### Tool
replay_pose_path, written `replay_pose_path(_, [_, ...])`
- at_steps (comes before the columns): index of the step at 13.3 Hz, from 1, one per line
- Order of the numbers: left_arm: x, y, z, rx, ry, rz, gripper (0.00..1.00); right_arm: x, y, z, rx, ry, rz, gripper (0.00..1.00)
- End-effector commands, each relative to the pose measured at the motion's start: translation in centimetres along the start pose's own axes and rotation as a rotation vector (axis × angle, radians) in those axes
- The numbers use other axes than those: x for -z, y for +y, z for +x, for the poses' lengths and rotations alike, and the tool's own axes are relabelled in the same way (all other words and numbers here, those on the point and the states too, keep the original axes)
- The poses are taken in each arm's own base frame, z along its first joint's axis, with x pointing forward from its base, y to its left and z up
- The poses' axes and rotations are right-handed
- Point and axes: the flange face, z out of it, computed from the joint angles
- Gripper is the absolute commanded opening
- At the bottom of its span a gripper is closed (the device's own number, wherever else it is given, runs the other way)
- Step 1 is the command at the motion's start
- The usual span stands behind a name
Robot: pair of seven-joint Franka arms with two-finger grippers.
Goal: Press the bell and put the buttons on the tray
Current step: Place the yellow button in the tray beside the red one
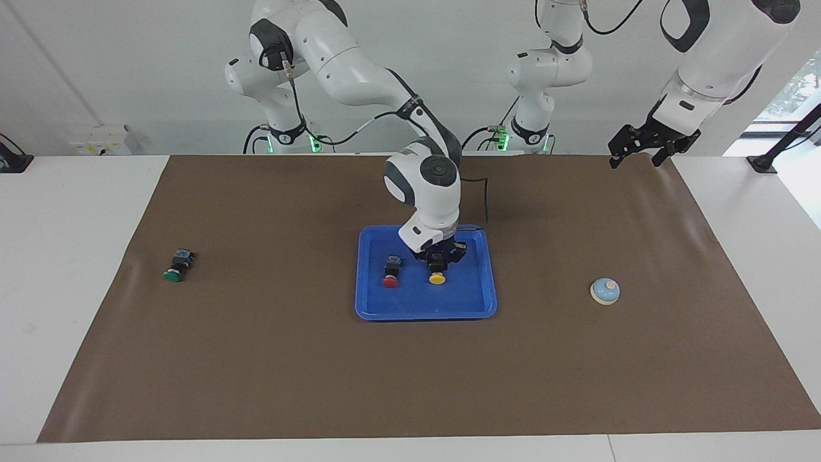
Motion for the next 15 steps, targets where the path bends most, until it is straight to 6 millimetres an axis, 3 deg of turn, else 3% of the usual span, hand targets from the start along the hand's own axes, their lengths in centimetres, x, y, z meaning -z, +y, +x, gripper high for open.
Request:
replay_pose_path(1, [0.2,-0.1,-0.2,0.002,-0.006,-0.004,1.00,-0.1,0.4,0.6,-0.037,-0.004,0.008,0.06])
replay_pose_path(2, [0.2,-0.1,-0.2,0.002,-0.006,-0.004,1.00,-0.1,0.4,0.6,-0.040,-0.003,0.009,0.99])
replay_pose_path(5, [0.3,-0.1,-0.1,0.002,-0.004,-0.004,1.00,1.1,0.6,0.8,-0.088,-0.008,0.004,1.00])
replay_pose_path(8, [0.2,-0.1,-0.2,0.002,-0.006,-0.004,1.00,5.4,3.4,3.4,-0.155,-0.029,0.001,1.00])
replay_pose_path(11, [0.2,-0.1,-0.2,0.002,-0.006,-0.004,1.00,11.8,9.6,7.2,-0.242,-0.025,-0.005,1.00])
replay_pose_path(14, [0.2,-0.1,-0.2,0.002,-0.006,-0.004,1.00,16.4,17.8,10.5,-0.207,-0.035,-0.036,1.00])
replay_pose_path(15, [0.2,-0.1,-0.2,0.002,-0.006,-0.004,1.00,17.6,21.6,11.9,-0.197,-0.046,-0.044,1.00])
